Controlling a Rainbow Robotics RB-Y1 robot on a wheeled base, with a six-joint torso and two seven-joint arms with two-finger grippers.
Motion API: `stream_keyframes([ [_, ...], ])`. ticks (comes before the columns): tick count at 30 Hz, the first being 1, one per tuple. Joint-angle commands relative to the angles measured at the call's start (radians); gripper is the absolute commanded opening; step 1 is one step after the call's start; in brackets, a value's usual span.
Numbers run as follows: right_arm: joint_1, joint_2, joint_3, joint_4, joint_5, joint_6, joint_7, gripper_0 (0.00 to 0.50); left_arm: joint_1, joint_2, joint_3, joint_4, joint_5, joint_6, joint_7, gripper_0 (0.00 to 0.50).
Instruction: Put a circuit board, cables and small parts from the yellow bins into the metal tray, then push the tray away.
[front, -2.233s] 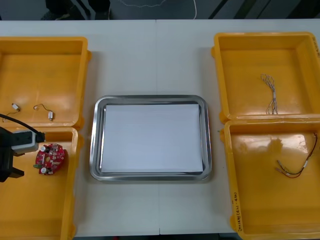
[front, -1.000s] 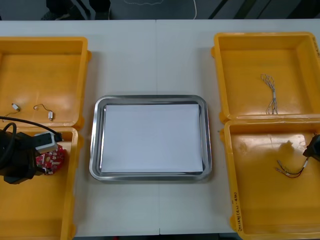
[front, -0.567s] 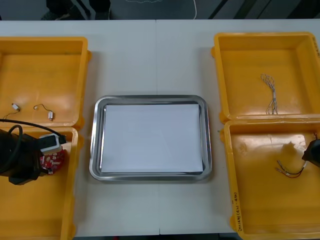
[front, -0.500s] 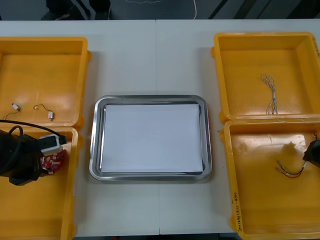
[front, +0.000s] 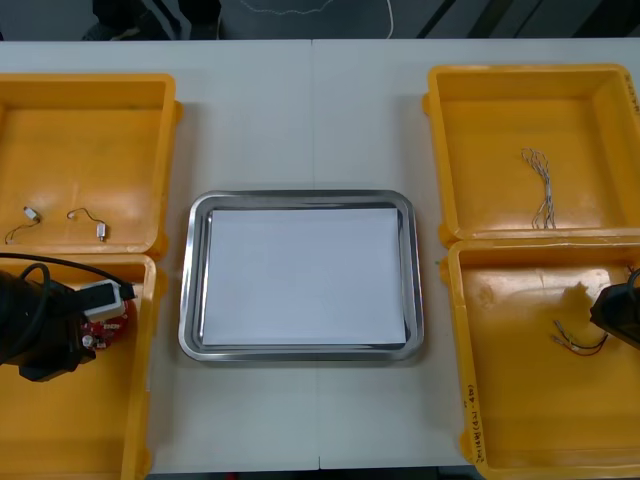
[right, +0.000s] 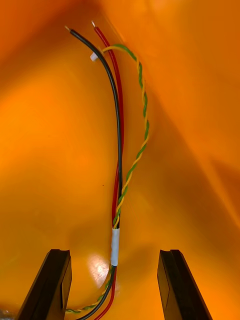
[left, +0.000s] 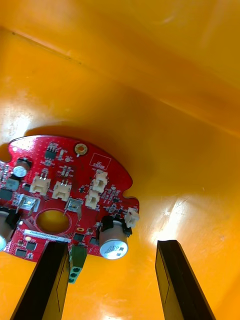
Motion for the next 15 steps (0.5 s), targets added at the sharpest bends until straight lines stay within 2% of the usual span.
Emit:
stream_keyframes([
  [1,0.018,0.016,0.008,0.04,0.004,-0.045,-0.045,0.5,0.031,-0.018,-0.026,-0.004,-0.017,-0.02,-0.096,0.5],
  [5,0.018,0.016,0.014,0.074,-0.006,-0.102,-0.038,0.5,0.032,-0.02,-0.029,-0.003,-0.022,-0.02,-0.096,0.5],
  [13,0.018,0.014,0.014,0.075,-0.016,-0.099,-0.038,0.5,0.044,-0.043,-0.03,-0.003,-0.037,-0.021,-0.096,0.5],
  [14,0.017,0.014,0.014,0.075,-0.016,-0.099,-0.039,0.472,0.044,-0.044,-0.03,-0.001,-0.04,-0.021,-0.096,0.5],
  [15,0.018,0.014,0.014,0.074,-0.016,-0.1,-0.039,0.362,0.046,-0.046,-0.03,-0.003,-0.041,-0.021,-0.096,0.5],
])
